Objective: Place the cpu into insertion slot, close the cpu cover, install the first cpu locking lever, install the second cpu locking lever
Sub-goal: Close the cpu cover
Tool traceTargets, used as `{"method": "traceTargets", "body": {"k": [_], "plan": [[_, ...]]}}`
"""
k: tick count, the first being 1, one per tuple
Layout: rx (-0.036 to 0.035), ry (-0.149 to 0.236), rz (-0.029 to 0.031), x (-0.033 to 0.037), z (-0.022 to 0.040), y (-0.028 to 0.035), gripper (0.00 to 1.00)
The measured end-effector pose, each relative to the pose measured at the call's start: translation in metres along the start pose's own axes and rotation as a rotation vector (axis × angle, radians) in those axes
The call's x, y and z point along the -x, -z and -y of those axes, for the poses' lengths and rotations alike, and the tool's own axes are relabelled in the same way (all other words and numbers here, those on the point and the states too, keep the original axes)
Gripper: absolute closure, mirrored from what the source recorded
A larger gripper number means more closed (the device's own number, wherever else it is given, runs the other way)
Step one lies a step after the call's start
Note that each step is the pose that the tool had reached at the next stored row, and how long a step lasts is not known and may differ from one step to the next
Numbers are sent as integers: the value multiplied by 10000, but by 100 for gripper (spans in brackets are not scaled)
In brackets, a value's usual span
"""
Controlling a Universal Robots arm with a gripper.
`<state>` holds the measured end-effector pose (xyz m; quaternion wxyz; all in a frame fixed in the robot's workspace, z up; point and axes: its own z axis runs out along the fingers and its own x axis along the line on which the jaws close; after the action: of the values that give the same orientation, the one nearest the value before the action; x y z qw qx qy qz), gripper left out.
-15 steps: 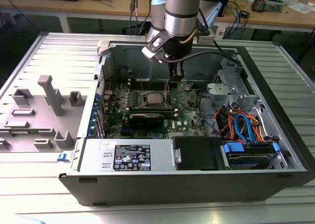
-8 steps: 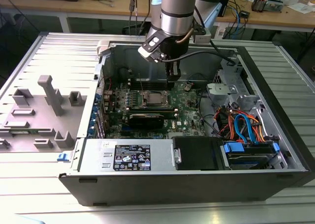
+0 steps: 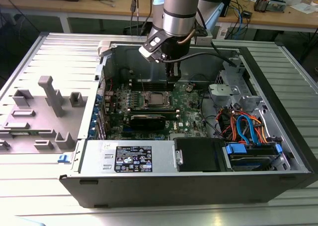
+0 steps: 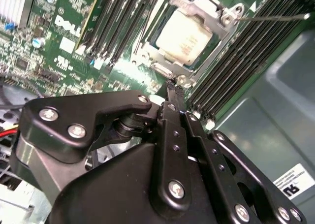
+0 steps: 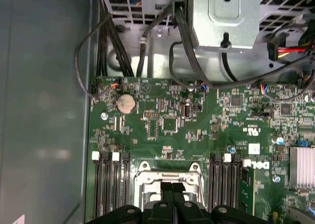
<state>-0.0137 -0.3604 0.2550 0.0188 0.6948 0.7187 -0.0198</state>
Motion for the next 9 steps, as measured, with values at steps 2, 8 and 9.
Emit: {"method": "traceTargets", "body": {"k": [2,8,9], "plan": [[-5,0,0,0,0,0,89],[16,227,5,-1,14,-16,89],[36,590,5,-1,14,-21,89]]}}
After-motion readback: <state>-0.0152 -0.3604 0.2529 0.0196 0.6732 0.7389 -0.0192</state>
